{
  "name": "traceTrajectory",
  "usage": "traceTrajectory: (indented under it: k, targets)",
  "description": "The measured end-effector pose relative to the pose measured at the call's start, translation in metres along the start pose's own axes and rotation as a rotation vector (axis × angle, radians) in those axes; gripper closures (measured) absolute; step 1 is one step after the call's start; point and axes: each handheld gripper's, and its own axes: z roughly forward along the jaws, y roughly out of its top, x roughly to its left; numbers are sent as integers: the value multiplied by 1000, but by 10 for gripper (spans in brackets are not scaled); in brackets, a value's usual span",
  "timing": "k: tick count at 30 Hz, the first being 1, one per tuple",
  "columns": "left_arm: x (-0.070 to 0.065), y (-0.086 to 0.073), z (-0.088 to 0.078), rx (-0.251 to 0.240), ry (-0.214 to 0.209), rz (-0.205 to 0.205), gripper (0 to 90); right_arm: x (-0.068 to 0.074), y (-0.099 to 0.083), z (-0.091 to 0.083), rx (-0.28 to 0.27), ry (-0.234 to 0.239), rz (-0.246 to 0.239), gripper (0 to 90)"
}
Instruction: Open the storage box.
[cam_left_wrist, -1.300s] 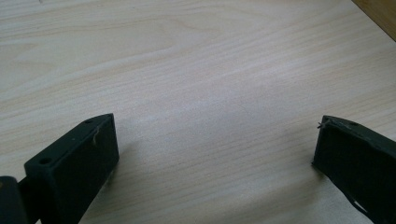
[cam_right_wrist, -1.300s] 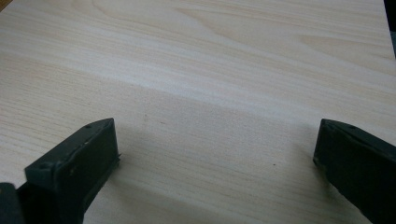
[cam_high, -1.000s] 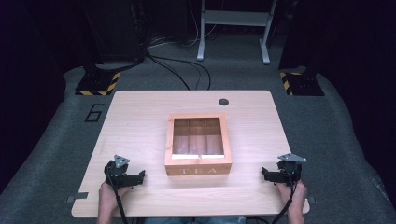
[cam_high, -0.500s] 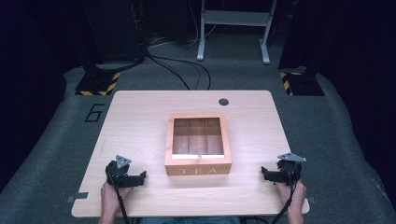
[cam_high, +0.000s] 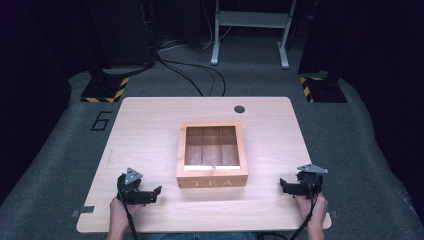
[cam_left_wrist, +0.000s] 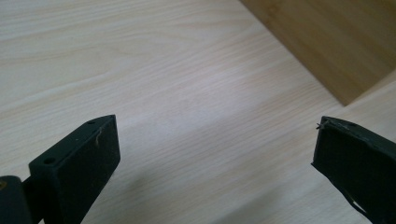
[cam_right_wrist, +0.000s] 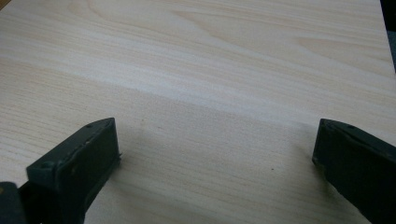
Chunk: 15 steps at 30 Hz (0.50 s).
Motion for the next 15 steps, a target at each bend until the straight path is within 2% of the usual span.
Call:
traceTrajectory:
  k: [9,15]
  targets:
    - [-18,14,1,-51,-98,10,4,0,0,0,0,0,-1,0]
    - [-34,22,4,-64,-147,45,26,0,0,0,0,0,-1,0]
